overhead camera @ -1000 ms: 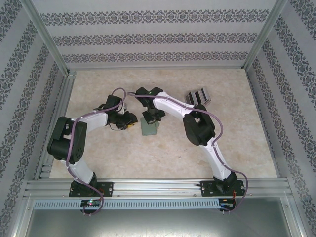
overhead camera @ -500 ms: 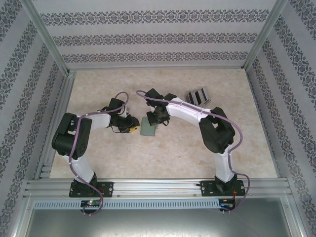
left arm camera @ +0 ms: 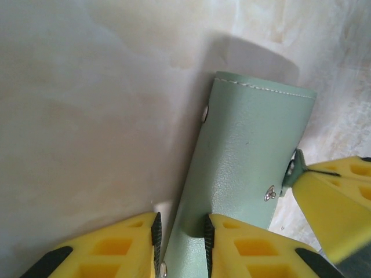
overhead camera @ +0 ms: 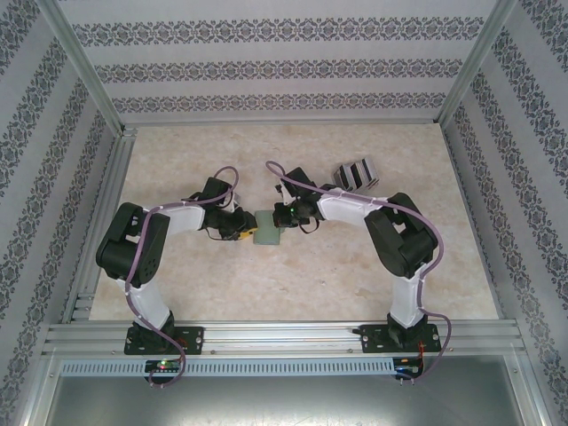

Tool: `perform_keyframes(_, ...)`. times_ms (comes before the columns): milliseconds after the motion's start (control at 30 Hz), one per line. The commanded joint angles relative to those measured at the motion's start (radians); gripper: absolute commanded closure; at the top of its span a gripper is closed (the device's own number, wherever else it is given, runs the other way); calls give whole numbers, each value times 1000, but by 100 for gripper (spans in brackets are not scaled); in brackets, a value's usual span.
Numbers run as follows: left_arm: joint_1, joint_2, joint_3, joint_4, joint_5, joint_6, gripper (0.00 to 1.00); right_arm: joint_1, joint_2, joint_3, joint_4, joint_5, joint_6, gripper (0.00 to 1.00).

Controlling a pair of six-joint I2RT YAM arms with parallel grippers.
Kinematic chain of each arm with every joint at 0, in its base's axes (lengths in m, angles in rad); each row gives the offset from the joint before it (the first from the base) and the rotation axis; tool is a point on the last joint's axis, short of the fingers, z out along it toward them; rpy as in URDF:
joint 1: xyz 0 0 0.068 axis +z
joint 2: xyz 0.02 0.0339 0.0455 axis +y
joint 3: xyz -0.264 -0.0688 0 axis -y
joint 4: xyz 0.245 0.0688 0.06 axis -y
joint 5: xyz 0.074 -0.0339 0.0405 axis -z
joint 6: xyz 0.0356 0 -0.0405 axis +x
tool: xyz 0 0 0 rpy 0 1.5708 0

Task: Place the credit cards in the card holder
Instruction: Close the button on the card holder.

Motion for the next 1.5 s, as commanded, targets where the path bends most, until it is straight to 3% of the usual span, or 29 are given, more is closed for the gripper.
perform_keyframes(0, -27, 24, 14, 20, -11, -17, 71, -1, -70, -27, 77, -44, 14, 94)
perform_keyframes(167, -31, 25, 17, 14, -24, -18, 71, -22, -93, -51, 96, -91, 11, 94)
perform_keyframes(567, -44, 34, 31, 9, -34, -25, 71, -19, 17, -3, 92, -229, 1, 95)
perform_keyframes(1467, -44, 35, 41, -4, -44, -20, 71, -55, 6, -53, 104, -267, 12, 95)
